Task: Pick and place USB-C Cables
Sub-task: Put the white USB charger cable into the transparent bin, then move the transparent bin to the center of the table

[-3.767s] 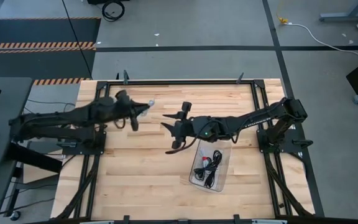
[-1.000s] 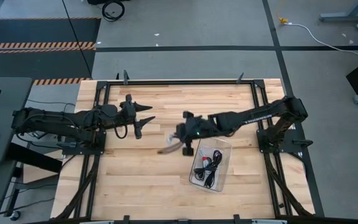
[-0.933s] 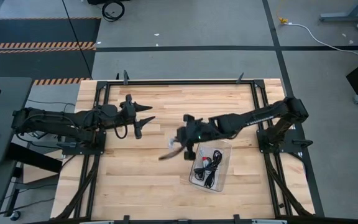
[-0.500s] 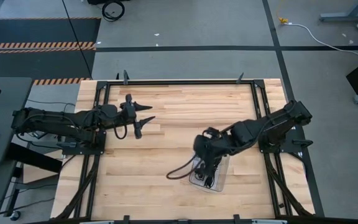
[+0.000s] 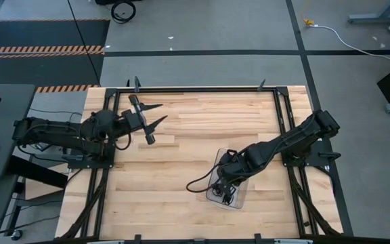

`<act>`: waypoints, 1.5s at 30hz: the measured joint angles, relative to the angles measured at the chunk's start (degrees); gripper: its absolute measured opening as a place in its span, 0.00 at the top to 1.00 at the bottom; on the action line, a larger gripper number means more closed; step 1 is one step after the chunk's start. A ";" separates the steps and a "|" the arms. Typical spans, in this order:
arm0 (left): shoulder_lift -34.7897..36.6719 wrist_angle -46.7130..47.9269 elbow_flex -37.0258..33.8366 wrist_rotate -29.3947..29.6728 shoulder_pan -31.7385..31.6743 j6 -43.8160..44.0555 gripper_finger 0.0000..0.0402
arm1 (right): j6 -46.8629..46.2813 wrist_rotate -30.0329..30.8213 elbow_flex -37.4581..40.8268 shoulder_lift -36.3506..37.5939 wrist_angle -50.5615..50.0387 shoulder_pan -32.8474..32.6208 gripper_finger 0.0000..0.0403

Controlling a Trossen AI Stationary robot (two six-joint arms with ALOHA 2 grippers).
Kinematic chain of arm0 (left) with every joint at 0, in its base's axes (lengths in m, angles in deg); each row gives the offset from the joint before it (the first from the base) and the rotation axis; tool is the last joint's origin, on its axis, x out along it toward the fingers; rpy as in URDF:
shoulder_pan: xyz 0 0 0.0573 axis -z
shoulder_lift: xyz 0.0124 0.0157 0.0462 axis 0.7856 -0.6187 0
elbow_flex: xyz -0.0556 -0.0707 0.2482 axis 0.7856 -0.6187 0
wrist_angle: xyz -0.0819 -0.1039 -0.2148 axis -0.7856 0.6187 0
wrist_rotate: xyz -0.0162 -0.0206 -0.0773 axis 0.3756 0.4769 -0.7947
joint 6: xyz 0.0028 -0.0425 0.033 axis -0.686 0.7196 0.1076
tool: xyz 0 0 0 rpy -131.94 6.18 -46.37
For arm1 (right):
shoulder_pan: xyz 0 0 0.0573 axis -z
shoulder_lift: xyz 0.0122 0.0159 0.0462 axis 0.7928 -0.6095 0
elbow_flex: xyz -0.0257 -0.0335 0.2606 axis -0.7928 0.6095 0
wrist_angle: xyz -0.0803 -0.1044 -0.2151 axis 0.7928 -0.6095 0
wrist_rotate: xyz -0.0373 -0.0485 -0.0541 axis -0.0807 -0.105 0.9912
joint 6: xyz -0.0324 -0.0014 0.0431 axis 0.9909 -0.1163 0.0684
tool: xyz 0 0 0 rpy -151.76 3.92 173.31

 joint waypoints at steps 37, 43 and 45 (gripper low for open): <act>-0.07 1.19 -0.02 -6.50 1.32 8.92 0.49 | 18.16 10.81 1.48 -0.16 10.61 1.57 0.62; -0.07 4.01 -0.03 -16.07 4.26 20.01 0.49 | 30.35 12.54 1.48 1.80 18.11 4.23 0.62; -0.07 6.27 -0.04 -17.43 5.45 22.58 0.49 | 33.45 12.62 1.48 2.98 19.18 5.49 0.62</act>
